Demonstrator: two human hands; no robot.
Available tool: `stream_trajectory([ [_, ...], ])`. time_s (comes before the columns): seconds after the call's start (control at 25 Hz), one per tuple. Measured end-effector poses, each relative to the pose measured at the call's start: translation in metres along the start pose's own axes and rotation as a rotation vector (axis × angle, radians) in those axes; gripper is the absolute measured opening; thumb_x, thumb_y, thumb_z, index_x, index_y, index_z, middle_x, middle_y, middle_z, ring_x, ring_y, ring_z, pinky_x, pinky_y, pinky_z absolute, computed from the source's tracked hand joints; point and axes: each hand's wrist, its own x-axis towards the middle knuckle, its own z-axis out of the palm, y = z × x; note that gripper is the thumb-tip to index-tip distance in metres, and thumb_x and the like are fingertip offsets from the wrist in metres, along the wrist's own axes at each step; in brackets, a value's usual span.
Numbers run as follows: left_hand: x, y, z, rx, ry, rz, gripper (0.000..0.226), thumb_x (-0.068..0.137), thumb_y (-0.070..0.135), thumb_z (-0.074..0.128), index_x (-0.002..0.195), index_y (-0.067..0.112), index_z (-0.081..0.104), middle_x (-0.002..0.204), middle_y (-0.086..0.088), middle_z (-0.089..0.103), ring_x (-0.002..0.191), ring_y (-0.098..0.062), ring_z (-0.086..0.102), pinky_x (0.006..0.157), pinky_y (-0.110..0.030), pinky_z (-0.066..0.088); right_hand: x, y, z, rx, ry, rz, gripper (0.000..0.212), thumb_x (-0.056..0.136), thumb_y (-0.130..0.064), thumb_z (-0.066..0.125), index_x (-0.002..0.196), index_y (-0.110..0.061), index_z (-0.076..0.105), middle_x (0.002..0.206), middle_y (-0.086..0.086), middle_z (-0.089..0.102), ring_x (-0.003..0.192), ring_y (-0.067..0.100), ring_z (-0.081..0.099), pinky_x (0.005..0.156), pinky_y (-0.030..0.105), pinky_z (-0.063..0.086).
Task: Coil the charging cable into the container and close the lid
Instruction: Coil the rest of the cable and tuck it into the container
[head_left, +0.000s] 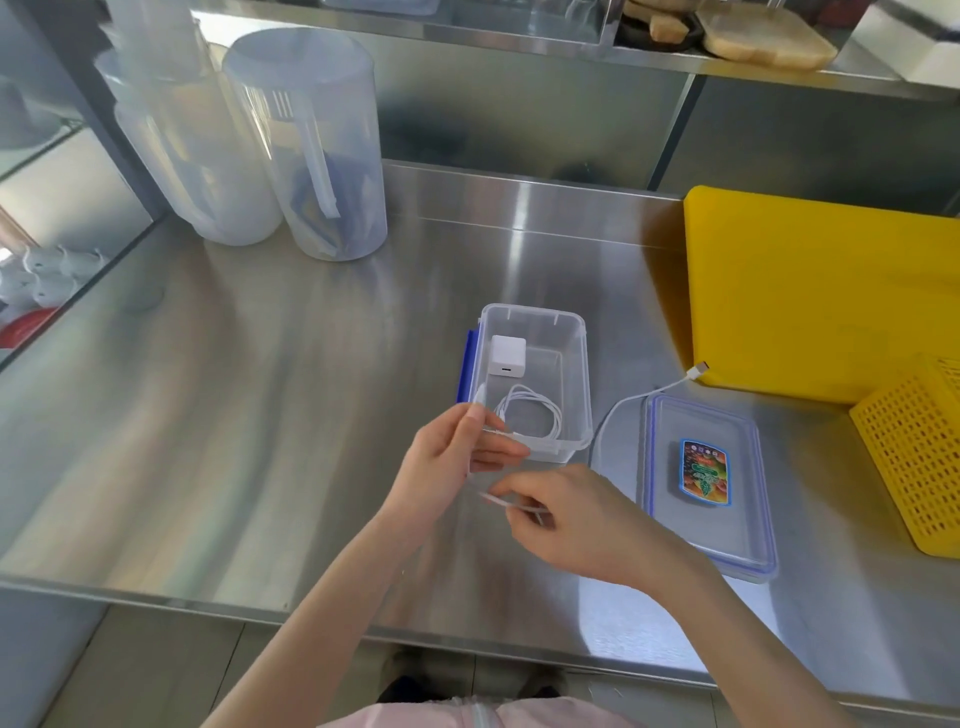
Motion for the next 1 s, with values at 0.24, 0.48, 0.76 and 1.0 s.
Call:
stream_trajectory([
  [0.24,-0.008,-0.007,0.009,0.579,-0.004,0.129,0.037,0.096,0.018,0.037,0.059,0.025,0.038,0.041,0.007,0.047,0.043,-0.007,0.042,0.048,-0.012,0.035,0.005,0.005,-0.019,-0.01,0.13,0.045,0.016,0.084,-0.038,0.055,0.094,-0.032,0.067,0.081,-0.005,0.072,0.076,0.012,0.062,0.077,0.034,0.052],
  [0.48,-0.014,0.005,0.006,0.029,-0.227,-0.148,0.034,0.096,0.024,0.033,0.065,0.014,0.04,0.035,0.012,0.027,0.034,-0.004,0.02,0.039,-0.016,0.018,0.006,0.013,-0.034,0.222,0.253,0.105,0.019,0.073,-0.04,0.068,0.074,-0.024,0.058,0.054,-0.006,0.048,0.052,0.007,0.04,0.051,0.014,0.034],
  [0.76,-0.017,0.019,0.004,-0.433,-0.314,-0.309,0.032,0.083,0.038,0.056,0.056,0.02,0.057,0.043,0.006,0.007,0.034,-0.009,0.008,0.034,-0.015,0.019,0.01,0.014,-0.031,0.332,0.261,0.023,0.022,0.091,-0.027,0.048,0.075,-0.038,0.057,0.067,-0.009,0.051,0.061,0.012,0.047,0.057,0.014,0.035],
  [1.0,-0.009,0.009,0.005,-0.135,-0.179,-0.112,0.024,0.093,0.024,0.045,0.077,0.012,0.06,0.044,0.013,0.032,0.041,-0.005,0.031,0.047,-0.015,0.038,0.011,0.02,-0.028,0.332,0.297,0.088,0.028,0.092,-0.027,0.045,0.065,-0.032,0.05,0.055,0.002,0.042,0.049,0.009,0.036,0.047,0.017,0.028],
])
